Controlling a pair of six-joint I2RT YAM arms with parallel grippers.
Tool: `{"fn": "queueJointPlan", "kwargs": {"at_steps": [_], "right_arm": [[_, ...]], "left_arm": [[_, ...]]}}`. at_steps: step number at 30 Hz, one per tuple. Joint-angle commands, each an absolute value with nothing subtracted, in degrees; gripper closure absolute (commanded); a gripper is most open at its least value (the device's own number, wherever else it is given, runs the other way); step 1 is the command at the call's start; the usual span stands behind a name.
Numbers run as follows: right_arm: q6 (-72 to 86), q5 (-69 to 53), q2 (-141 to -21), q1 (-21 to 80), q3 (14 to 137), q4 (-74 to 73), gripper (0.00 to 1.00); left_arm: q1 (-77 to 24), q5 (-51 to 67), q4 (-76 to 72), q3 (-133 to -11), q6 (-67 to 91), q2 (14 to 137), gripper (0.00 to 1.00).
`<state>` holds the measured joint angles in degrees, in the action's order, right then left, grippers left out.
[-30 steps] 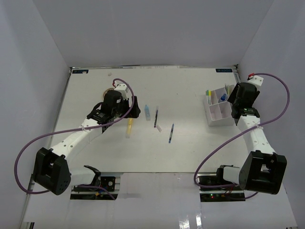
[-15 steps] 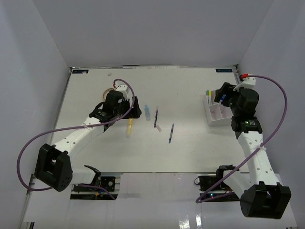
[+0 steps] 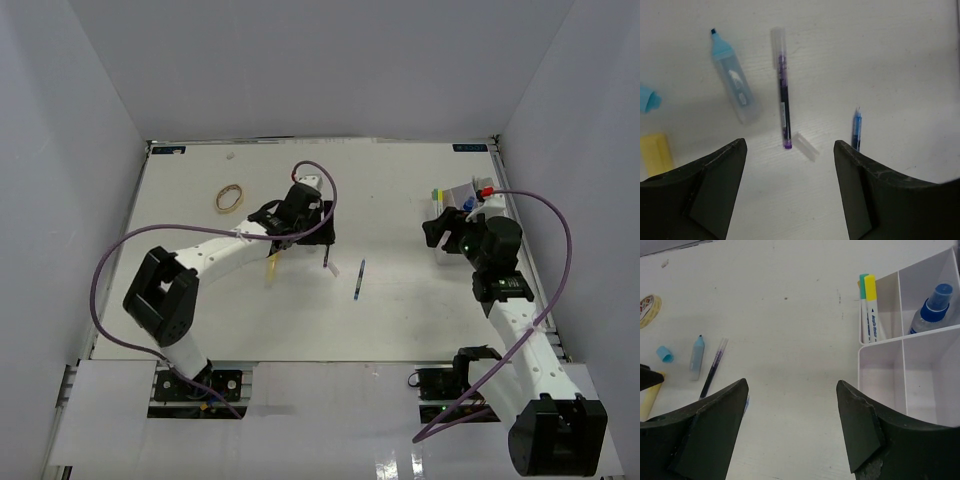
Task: Sort the stationery into containers
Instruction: Pick up the pen from the center of the board.
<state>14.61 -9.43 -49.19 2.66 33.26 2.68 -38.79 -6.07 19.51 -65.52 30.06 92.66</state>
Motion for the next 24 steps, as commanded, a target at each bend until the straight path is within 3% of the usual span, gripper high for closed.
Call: {"fn": "queueJointPlan", "kwargs": {"at_steps": [1,11,24], "right_arm": [[16.08,-12.04,-47.46,2.81,31.47,8.0,0.23],[15.73,-10.37,-46.41,5.01,30.23,8.88,0.22],[15.56,-10.02,-46.58,5.8,29.71,8.96,0.22]], "left_arm": [[-41.04,-12.82,19.86,-72.23,30.5,96.75,0.2],[-42.54,-17.14,19.86,-80.16,28.92,108.8,0.4],[-43.59,-18.01,19.86,-82.18,28.3,115.13,0.51]]}}
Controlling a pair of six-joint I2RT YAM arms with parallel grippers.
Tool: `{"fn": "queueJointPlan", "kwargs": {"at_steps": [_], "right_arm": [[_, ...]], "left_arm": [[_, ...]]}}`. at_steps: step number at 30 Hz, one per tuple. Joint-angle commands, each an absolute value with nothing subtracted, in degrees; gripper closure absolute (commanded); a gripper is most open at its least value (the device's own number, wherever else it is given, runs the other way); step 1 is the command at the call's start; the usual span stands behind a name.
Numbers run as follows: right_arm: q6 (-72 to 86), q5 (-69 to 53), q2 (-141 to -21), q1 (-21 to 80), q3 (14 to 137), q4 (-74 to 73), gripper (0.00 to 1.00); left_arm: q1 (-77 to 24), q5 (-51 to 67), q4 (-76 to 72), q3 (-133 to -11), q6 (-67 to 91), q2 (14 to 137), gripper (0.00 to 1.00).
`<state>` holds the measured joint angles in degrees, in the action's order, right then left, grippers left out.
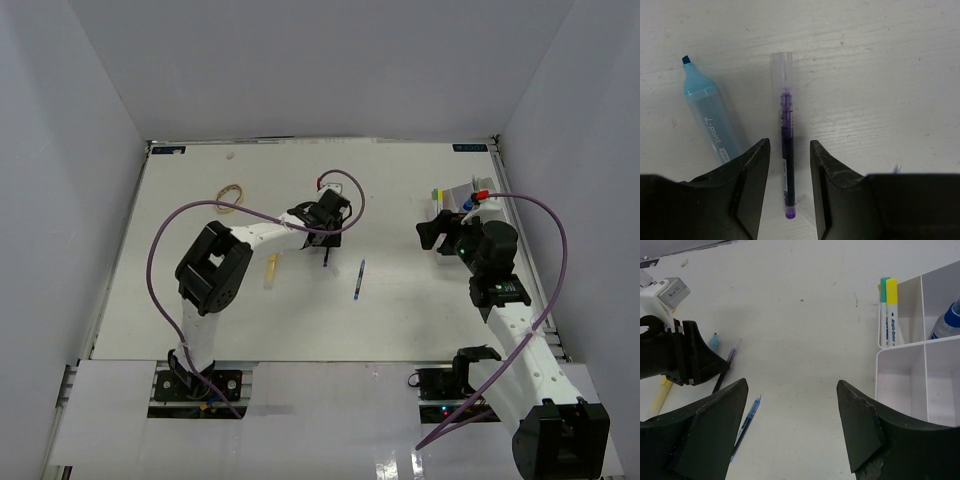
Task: Sort the stationery into containers
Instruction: Pick up the pen from the center of the board.
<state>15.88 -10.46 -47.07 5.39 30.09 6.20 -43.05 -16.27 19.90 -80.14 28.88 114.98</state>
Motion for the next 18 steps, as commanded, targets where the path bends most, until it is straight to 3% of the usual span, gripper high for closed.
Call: {"fn": "queueJointPlan", "kwargs": {"at_steps": [1,12,18], "right_arm": [[15.47,-9.93,-46.67,5.8,29.62,8.88,0.22],[15.47,-9.58,-46.93,5.98,29.53,9.14,0.22],[15.29,-10.02,-46.85,5.98,29.62,9.05,0.22]], "left_arm": [[-43.68,-18.19,19.86,-82.35,28.21,115.48,0.52],[-43.95,-19.78,20.13,-82.97,26.54,118.12,0.63],[-43.95,-20.21,20.04,-82.79,25.67,117.34,0.8]]}}
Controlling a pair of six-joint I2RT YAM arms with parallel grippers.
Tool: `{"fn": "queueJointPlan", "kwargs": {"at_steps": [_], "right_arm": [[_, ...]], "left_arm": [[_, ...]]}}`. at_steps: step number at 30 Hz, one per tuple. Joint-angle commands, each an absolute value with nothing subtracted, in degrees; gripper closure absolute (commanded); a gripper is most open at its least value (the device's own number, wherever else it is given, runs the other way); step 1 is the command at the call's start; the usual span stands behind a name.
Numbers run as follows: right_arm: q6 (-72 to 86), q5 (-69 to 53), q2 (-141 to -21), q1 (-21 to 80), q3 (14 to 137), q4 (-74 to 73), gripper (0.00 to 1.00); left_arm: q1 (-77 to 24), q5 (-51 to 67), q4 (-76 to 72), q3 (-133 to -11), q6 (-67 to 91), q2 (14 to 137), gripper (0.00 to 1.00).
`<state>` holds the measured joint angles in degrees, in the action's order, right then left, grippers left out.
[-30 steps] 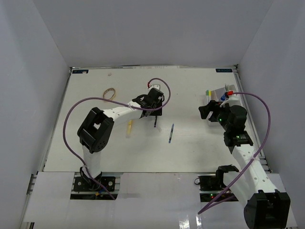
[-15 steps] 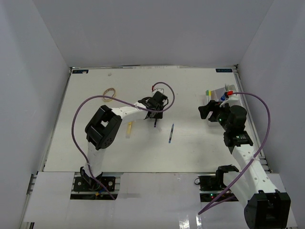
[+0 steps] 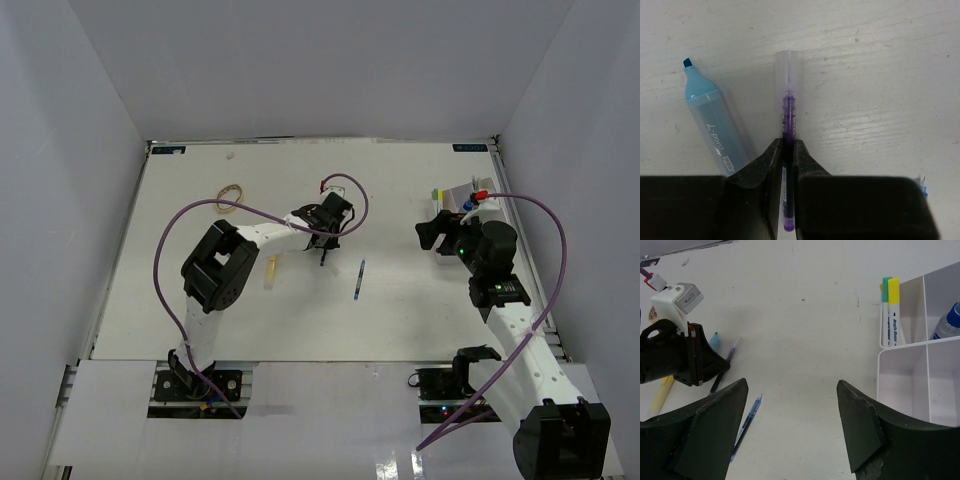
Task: Sort the stationery into containers
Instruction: Pick up the pen from the center of the board.
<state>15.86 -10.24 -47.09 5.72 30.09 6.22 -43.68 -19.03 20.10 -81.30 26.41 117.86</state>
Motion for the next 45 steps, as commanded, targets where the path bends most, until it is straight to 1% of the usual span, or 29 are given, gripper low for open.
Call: {"fn": "queueJointPlan", "kwargs": {"at_steps": [1,9,14,18,22,26,28,36,42,45], "right_arm": [[15.21,-10.11,-46.76,5.98,29.62,9.05,0.22],[14.33,-13.26,-46.76,5.98,30.23,9.49,0.22],[14.5,-24.14,-47.28,6.06,30.15,13.09,0.22],[15.82,-30.4,-49.13,6.5,32.25,14.06,0.21],[19.32,-34.44,-50.8,8.34,33.66,15.55,0.21],[21.27,-35.68,-53.95,13.09,36.38,16.26,0.21],[21.88,-35.25,-54.93,15.89,38.05,16.61,0.21],[26.1,-33.23,-60.64,21.96,40.87,19.16,0.22],[27.68,-31.64,-63.98,24.17,42.63,18.99,0.22],[28.12,-31.46,-65.12,25.05,43.42,19.16,0.25]], "left_arm": [[-43.95,-20.3,20.04,-82.71,25.23,116.72,0.81],[-44.03,-19.51,19.69,-83.5,22.42,111.8,0.86],[-44.74,-16.01,16.09,-80.25,18.2,105.66,0.86],[-45.09,-8.54,7.33,-73.32,13.72,97.15,0.87],[-45.7,-2.65,-2.17,-62.52,8.19,89.33,0.89],[-46.14,3.5,-8.42,-57.05,5.02,83.77,0.9],[-46.41,7.11,-9.05,-55.82,3.87,81.84,0.9],[-47.72,10.63,-13.71,-49.66,1.5,76.38,0.9],[-48.6,12.3,-15.55,-47.38,0.35,73.75,0.89],[-48.95,12.66,-16.79,-46.32,0.35,72.78,0.89]]}}
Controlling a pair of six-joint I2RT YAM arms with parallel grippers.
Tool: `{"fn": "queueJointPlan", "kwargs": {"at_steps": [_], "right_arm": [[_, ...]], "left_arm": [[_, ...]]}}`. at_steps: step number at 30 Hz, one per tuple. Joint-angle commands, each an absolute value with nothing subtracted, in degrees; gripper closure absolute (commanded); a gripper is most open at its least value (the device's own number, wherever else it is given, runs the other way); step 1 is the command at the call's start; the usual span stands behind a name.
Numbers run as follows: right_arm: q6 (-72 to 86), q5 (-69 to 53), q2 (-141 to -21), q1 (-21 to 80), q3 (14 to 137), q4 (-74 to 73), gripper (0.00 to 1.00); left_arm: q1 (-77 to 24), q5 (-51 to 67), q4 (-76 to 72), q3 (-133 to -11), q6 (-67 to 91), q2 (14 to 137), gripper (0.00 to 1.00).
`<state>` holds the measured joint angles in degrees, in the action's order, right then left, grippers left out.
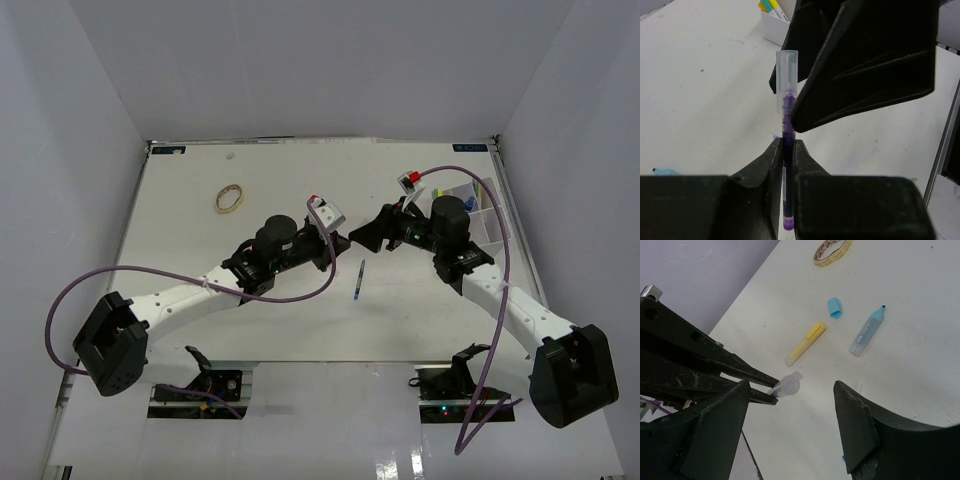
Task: Sort the stationery into containers
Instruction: Pick up the pen from the center of the board, then place the pen in the storage box.
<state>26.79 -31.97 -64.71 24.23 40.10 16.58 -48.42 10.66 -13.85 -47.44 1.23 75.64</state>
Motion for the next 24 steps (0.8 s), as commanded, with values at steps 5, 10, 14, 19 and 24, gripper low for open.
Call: {"fn": "queueJointPlan", "kwargs": {"at_steps": [5,10,14,19,24], "right_arm": [[28.74,-31.9,-66.27,26.28,44.38,19.86,0.4],[29.44,-32.52,-66.8,26.81,44.47,20.57,0.62],[29.27,-32.61,-66.71,26.81,44.12,20.48,0.8],[27.43,-30.24,-65.48,26.81,43.86,17.68,0.92],[20.86,-20.5,-62.06,26.63,44.91,11.62,0.92]], "left_arm": [[-49.31,13.01,-17.05,-46.23,-1.76,72.95,0.89],[-49.66,12.74,-17.31,-45.79,-2.02,73.04,0.89],[-49.75,10.47,-17.84,-45.62,-0.45,72.69,0.84],[-49.66,8.09,-17.14,-45.88,2.81,72.6,0.62],[-49.66,6.77,-14.69,-46.23,6.06,72.42,0.15]]}}
